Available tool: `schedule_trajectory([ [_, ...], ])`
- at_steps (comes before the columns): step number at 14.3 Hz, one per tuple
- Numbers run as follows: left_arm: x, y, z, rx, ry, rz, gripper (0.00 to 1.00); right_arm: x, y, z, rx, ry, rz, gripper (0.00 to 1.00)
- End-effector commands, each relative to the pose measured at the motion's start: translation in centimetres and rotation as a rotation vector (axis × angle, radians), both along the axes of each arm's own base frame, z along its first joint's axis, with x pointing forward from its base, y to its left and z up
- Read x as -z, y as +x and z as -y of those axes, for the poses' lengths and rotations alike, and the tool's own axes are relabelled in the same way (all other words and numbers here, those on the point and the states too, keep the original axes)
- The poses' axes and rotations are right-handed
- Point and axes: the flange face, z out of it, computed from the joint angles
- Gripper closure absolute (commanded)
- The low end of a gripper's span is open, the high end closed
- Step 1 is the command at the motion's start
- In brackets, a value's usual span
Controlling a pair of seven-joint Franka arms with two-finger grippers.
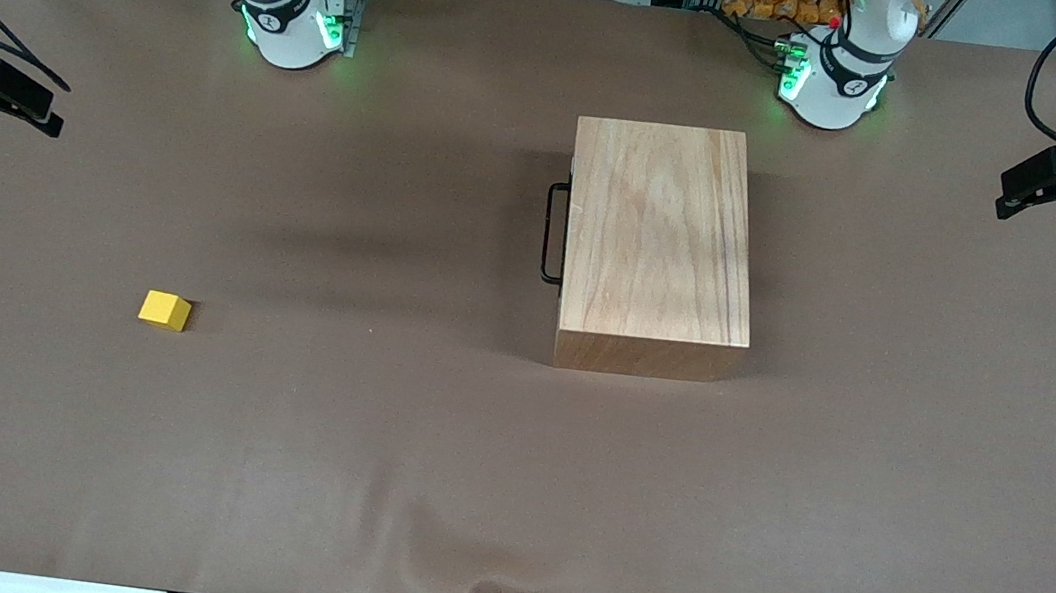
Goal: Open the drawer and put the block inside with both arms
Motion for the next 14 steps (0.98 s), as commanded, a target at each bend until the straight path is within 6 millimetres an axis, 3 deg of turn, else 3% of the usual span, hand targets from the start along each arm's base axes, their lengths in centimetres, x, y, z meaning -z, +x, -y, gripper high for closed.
schedule_trajectory([
  [1,-0.90,0.23,-0.16,-0.005,-0.025,0.013,0.00,-0.08,-0.37,0.17,-0.002,0.017,0.005,0.00],
  [14,-0.91,-0.18,0.01,-0.005,-0.019,-0.014,0.00,-0.04,-0.45,0.33,0.003,0.017,-0.001,0.00],
])
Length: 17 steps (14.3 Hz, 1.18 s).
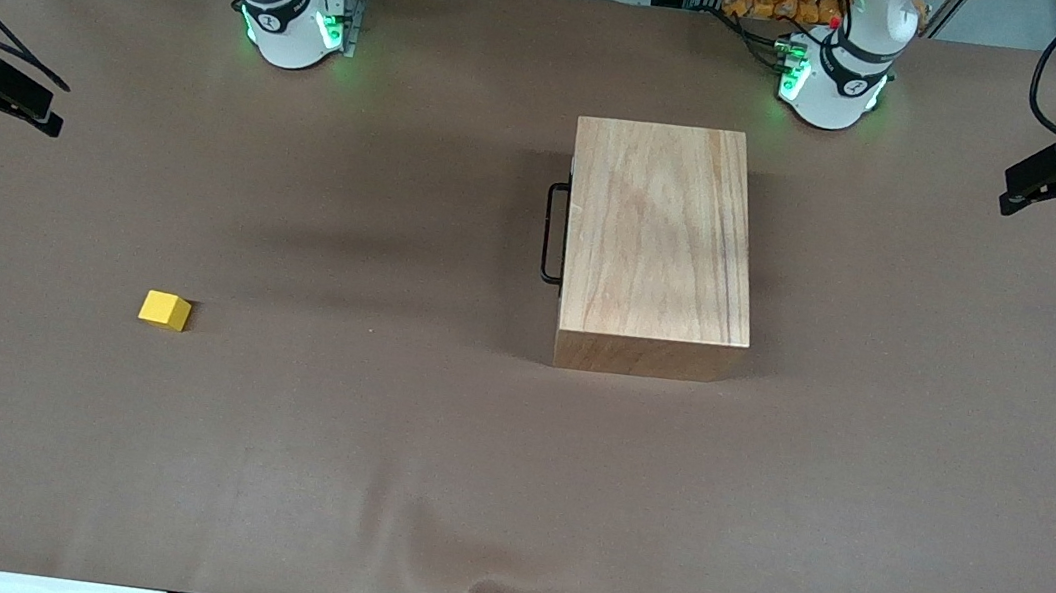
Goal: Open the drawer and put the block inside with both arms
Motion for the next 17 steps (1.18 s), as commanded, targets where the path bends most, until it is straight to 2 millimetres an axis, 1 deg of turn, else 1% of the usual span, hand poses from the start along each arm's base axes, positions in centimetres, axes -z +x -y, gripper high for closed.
schedule_trajectory([
  [1,-0.7,-0.1,0.4,0.003,-0.020,-0.003,0.00,-0.1,-0.4,0.2,0.001,0.017,-0.001,0.00],
  [4,-0.5,0.1,1.4,0.006,-0.017,-0.006,0.00,0.0,-0.5,0.2,0.001,0.017,-0.005,0.00],
  [5,0.2,0.5,1.7,0.014,-0.020,-0.017,0.00,0.0,-0.5,0.2,0.001,0.017,-0.005,0.00],
  [7,0.3,1.2,3.7,0.048,-0.019,-0.016,0.00,0.0,-0.5,0.2,-0.001,0.017,-0.005,0.00],
  [8,0.4,1.2,4.3,0.056,-0.021,-0.016,0.00,0.0,-0.5,0.2,0.001,0.017,-0.005,0.00],
  [11,-0.1,1.5,7.6,0.014,-0.028,-0.002,0.00,0.0,-0.5,0.2,0.001,0.017,-0.007,0.00],
  [13,0.4,1.9,11.1,-0.023,-0.029,-0.018,0.00,0.0,-0.5,0.2,0.001,0.017,-0.007,0.00],
  [15,2.1,2.4,16.2,-0.101,-0.019,-0.041,0.00,0.0,-0.5,0.2,0.001,0.017,-0.007,0.00],
  [17,4.7,3.0,21.0,-0.190,0.001,-0.069,0.00,0.0,-0.5,0.3,0.002,0.017,-0.007,0.00],
])
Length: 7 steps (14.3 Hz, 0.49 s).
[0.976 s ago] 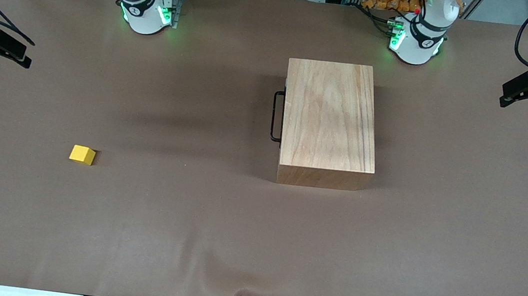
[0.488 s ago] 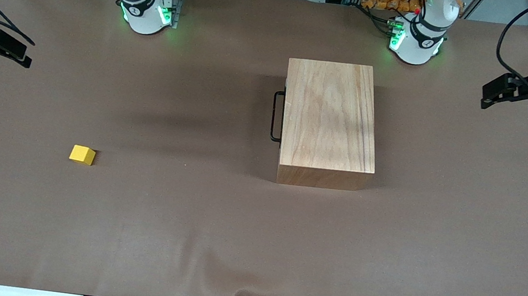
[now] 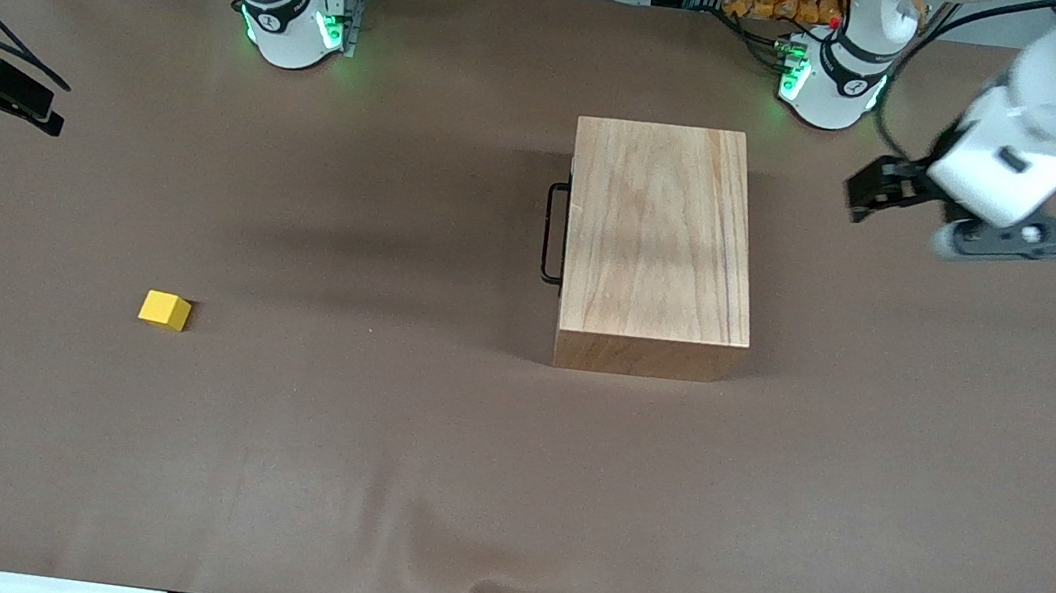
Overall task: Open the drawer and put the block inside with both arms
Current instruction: 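Move the left gripper over the box toward the black drawer handle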
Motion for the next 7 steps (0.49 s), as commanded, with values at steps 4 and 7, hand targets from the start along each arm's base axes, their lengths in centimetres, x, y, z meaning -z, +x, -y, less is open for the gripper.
schedule_trajectory([
  [4,5.1,1.1,13.0,-0.162,0.023,-0.051,0.00,-0.1,-0.5,0.3,0.001,0.017,0.000,0.00],
  [7,8.1,-2.1,22.1,-0.282,0.046,-0.021,0.00,-0.1,-0.5,0.3,0.001,0.017,0.000,0.00],
])
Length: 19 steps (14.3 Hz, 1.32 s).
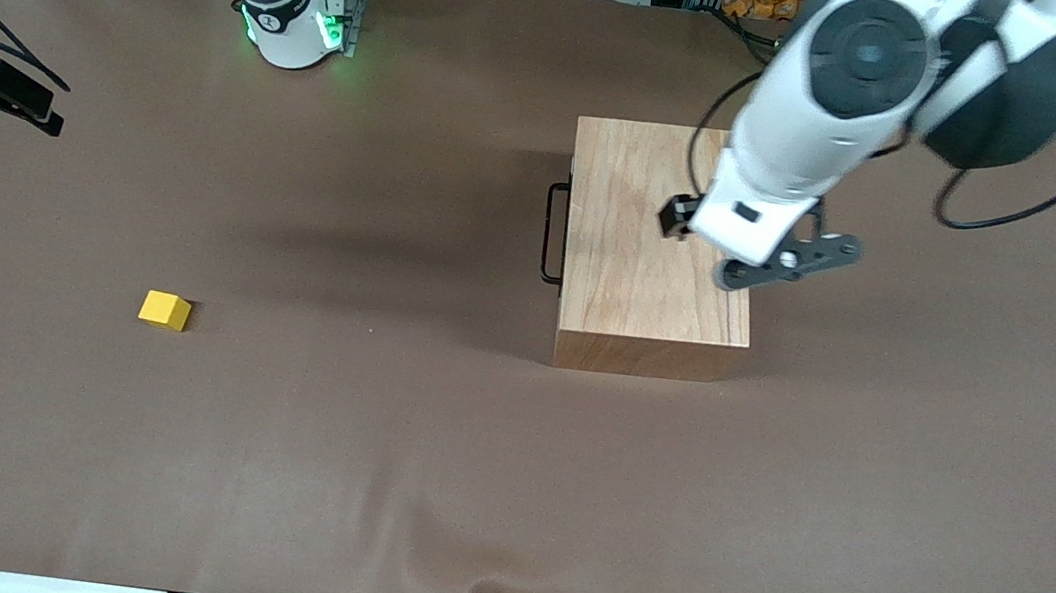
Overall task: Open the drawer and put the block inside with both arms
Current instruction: 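Move the left gripper over the box toward the black drawer handle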
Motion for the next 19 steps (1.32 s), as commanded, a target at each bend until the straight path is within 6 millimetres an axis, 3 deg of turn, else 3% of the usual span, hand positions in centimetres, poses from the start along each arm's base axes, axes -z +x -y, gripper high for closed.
schedule_trajectory([
  [1,2.0,-2.9,8.2,-0.097,0.027,0.048,0.00,-0.2,-0.5,0.2,0.000,0.017,0.001,0.00],
  [3,4.4,-5.5,12.7,-0.063,0.088,0.088,0.00,-0.2,-0.5,0.2,0.000,0.017,0.001,0.00],
  [6,7.5,-8.1,17.1,-0.035,0.126,0.155,0.00,-0.2,-0.5,0.3,0.000,0.017,0.002,0.00],
  [11,13.4,-7.7,20.2,0.003,0.101,0.187,0.00,-0.2,-0.5,0.4,0.002,0.017,-0.004,0.00],
  [14,17.1,-8.9,22.1,0.041,0.125,0.187,0.00,-0.1,-0.5,0.4,0.002,0.017,-0.005,0.00],
  [19,18.7,-10.9,23.4,0.226,0.186,0.217,0.00,-0.1,-0.5,0.4,0.003,0.017,-0.006,0.00],
])
